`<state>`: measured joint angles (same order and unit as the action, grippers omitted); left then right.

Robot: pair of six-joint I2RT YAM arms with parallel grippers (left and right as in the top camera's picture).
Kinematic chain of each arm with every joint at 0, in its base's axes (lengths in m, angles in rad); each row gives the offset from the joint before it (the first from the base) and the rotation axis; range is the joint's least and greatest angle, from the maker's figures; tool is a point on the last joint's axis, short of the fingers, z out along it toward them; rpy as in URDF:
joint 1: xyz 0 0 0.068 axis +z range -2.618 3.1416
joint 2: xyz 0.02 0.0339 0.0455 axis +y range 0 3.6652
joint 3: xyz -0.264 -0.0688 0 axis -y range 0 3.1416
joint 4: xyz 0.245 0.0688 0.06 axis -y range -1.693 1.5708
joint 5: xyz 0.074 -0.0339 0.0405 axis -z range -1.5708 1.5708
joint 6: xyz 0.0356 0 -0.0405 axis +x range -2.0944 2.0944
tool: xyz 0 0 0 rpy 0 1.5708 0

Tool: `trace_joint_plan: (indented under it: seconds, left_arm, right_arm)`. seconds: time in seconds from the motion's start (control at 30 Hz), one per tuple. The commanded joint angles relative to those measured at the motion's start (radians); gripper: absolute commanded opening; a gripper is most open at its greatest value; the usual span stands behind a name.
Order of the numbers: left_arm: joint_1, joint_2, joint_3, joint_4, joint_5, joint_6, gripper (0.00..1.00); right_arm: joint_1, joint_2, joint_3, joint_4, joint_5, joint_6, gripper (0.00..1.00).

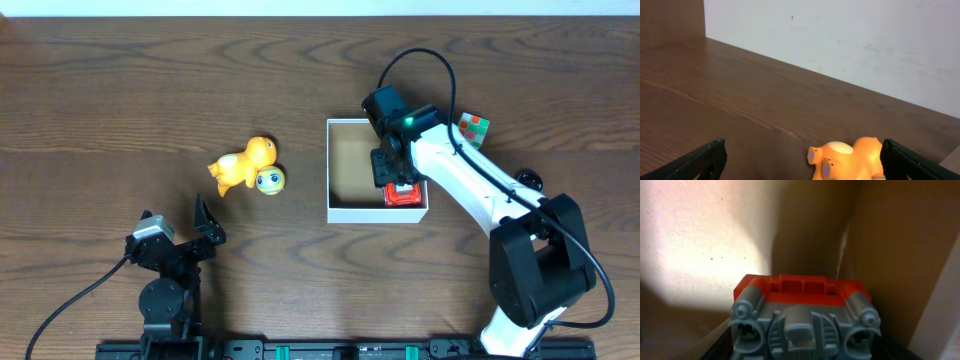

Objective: Pack container
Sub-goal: 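Lower the red car into the box and open right gripper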

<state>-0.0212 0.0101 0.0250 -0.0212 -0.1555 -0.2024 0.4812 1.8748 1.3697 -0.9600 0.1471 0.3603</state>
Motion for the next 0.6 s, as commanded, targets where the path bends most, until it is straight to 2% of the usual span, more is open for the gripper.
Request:
trace_joint_plan:
  seconds: [0.0, 0.1, 0.33, 0.57]
  left_arm:
    - [0.005, -0.006, -0.021, -0.035, -0.002, 0.017, 0.98]
    - [0.005, -0.006, -0.021, -0.035, -0.002, 0.017, 0.98]
    - [0.005, -0.006, -0.021, -0.035, -0.001, 0.017, 0.98]
    - [0.005, -0.006, -0.021, -0.035, -0.002, 0.017, 0.98]
  right_arm:
    - [0.006, 0.011, -0.021, -0.001, -0.003, 0.034, 0.54]
    - [0.006, 0.011, -0.025, 0.0, -0.017, 0.036, 0.57]
    - [0.006, 0.011, -0.025, 0.019, -0.017, 0.035, 0.75]
    - [0.006, 0.011, -0.025, 0.025, -0.024, 0.035, 0.77]
